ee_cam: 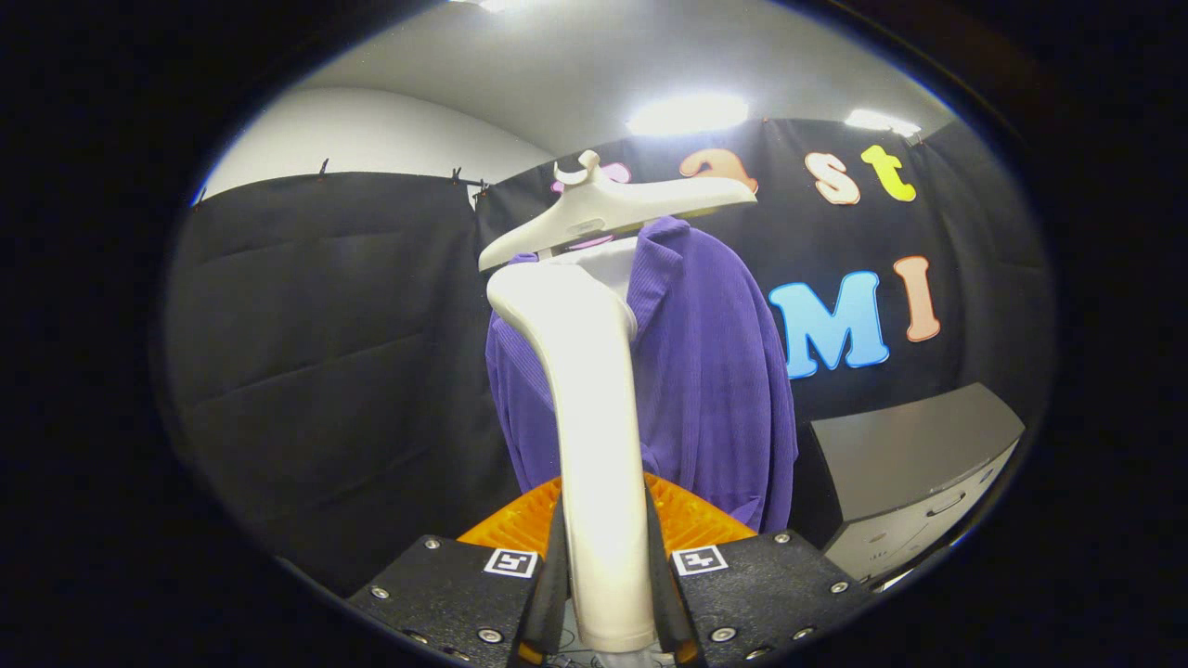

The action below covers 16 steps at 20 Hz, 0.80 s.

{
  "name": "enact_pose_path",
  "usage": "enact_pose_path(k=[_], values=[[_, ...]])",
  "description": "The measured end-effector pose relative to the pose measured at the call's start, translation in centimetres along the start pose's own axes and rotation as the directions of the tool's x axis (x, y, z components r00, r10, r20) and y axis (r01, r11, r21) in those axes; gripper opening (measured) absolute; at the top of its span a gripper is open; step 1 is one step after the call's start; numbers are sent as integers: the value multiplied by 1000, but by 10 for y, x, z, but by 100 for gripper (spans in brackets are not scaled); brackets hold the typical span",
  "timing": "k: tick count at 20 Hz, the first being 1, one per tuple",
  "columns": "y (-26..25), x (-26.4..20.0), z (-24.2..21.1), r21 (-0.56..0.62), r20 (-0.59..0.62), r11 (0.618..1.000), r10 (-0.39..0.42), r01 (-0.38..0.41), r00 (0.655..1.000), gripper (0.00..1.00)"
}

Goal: Iron the clothes twice with a garment steamer, once on the left side and once on the right side.

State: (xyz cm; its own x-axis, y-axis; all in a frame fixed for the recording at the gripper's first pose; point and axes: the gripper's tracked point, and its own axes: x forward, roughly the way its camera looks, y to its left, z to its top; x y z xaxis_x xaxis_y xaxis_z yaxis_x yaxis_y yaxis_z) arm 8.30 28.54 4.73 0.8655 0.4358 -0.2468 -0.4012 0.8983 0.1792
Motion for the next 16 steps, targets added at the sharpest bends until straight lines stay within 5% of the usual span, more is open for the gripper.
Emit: enact_pose_path(k=[16], values=[[43, 85, -45, -181, 40, 964, -191, 195, 981, 39]])
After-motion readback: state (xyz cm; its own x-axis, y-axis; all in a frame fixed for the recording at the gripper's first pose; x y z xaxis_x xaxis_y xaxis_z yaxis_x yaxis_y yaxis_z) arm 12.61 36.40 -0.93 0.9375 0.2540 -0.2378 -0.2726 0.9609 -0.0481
